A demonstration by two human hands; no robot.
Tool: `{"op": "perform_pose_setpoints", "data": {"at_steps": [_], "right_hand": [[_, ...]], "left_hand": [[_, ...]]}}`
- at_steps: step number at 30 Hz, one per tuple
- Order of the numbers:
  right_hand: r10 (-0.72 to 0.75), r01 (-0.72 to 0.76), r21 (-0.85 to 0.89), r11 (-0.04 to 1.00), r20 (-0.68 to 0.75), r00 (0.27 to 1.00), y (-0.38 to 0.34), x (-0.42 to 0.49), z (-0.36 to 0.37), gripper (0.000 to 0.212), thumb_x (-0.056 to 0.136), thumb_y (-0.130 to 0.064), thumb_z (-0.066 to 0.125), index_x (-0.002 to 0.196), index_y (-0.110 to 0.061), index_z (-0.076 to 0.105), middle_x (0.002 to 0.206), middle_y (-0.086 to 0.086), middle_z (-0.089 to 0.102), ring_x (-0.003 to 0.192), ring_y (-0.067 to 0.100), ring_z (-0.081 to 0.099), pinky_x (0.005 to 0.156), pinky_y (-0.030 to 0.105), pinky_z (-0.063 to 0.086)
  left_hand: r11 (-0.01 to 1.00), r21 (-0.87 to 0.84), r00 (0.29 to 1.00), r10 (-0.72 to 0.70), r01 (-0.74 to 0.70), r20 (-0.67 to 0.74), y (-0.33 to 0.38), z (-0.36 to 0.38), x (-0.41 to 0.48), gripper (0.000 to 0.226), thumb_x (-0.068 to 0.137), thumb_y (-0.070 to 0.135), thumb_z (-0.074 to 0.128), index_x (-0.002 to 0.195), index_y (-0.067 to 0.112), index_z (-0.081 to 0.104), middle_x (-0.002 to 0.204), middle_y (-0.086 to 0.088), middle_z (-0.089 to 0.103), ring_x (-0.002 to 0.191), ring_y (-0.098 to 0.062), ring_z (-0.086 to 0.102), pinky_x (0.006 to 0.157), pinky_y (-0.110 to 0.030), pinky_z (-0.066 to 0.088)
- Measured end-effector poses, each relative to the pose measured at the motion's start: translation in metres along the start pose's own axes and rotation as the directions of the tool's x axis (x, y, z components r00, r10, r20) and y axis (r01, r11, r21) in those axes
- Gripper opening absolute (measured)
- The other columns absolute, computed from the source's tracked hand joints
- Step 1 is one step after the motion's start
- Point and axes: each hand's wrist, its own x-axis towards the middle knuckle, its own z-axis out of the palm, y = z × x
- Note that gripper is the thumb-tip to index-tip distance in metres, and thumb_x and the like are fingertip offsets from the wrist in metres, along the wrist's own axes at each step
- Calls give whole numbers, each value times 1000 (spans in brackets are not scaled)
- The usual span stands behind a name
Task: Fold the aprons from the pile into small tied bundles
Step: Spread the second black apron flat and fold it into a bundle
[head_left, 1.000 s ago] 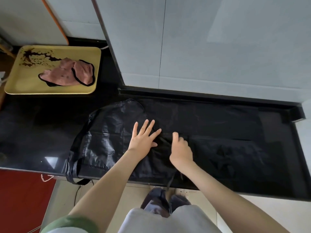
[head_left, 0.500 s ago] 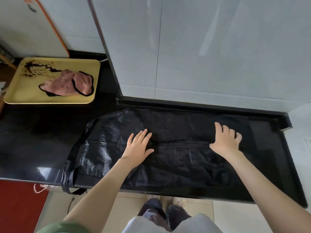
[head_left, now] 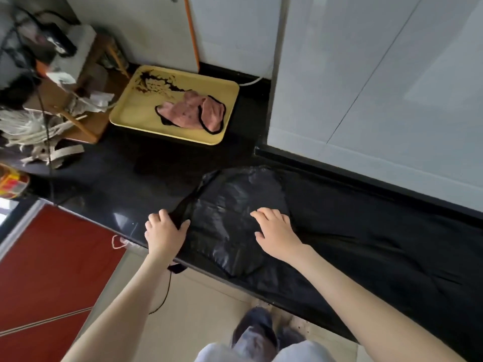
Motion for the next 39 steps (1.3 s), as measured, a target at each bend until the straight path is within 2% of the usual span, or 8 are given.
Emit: {"op": "perform_pose_setpoints", "data": {"at_steps": [9, 13, 17, 23, 26, 28, 32, 39], "right_hand": [[29, -34, 20, 999, 182, 983, -34, 33, 7, 55, 99, -26, 45, 149, -16, 25, 150, 5, 28, 136, 27, 27, 107, 44, 31], [79, -162, 328, 931, 253, 964, -46, 38, -12, 57, 98, -41, 46, 147, -18, 29, 149, 3, 32, 137, 23, 32, 108, 39, 33], [-78, -284, 860, 423, 347, 935, -70, 40, -40, 61, 94, -54, 43, 141, -15, 43, 136, -1, 50, 129, 17, 47, 110, 37, 36], [-146, -217, 951, -219, 188, 971, -75, 31, -84, 37, 97, -24, 48, 125, -2, 56, 126, 17, 62, 122, 26, 57, 108, 42, 40], [-10, -144, 933, -330, 149, 989, -56, 24, -100, 21, 98, -14, 48, 107, -1, 61, 107, 18, 68, 109, 29, 65, 102, 43, 47], [63, -110, 908, -404, 147, 987, -43, 16, -112, 16, 98, -15, 47, 96, -5, 60, 90, 16, 70, 91, 28, 70, 86, 42, 56], [115, -86, 927, -365, 136, 984, -14, -6, -131, 26, 97, -17, 48, 118, -20, 64, 81, 10, 67, 62, 20, 64, 56, 29, 54], [174, -163, 980, -113, 181, 968, 41, -38, -146, 42, 86, -22, 56, 126, -12, 62, 79, 6, 66, 47, 9, 47, 37, 18, 38]], "left_hand": [[865, -485, 958, 14, 131, 285, -9, -40, 32, 34, 102, 26, 40, 80, 4, 55, 59, -8, 64, 49, -27, 59, 50, -31, 48], [807, -573, 942, 68, 142, 329, 7, -84, 27, 37, 102, 26, 42, 75, 4, 54, 49, -5, 57, 37, -19, 49, 38, -26, 40], [659, -743, 864, 300, 117, 403, 45, -120, 3, 31, 103, 24, 42, 84, 5, 59, 61, -6, 54, 46, -16, 49, 43, -26, 44], [755, -566, 626, 625, -332, 466, 93, -135, -24, 21, 95, 13, 48, 107, 25, 61, 86, 5, 63, 76, -4, 56, 71, -14, 45], [608, -782, 751, 579, -140, 316, 94, -125, -18, 27, 96, 13, 51, 116, 22, 65, 109, 4, 68, 102, -7, 62, 86, -21, 49], [730, -668, 910, 363, -144, 202, 85, -103, -4, 31, 95, 27, 56, 124, 17, 57, 119, -2, 61, 112, -17, 56, 89, -27, 43], [999, -21, 927, 39, -34, 373, 63, -53, 5, 92, 80, 60, 63, 147, 12, 22, 144, -15, 32, 133, -36, 31, 106, -45, 36], [957, -270, 934, 186, -102, 305, 77, -28, 0, 45, 100, 47, 35, 119, 12, 56, 99, -6, 59, 99, -27, 56, 77, -31, 41]]}}
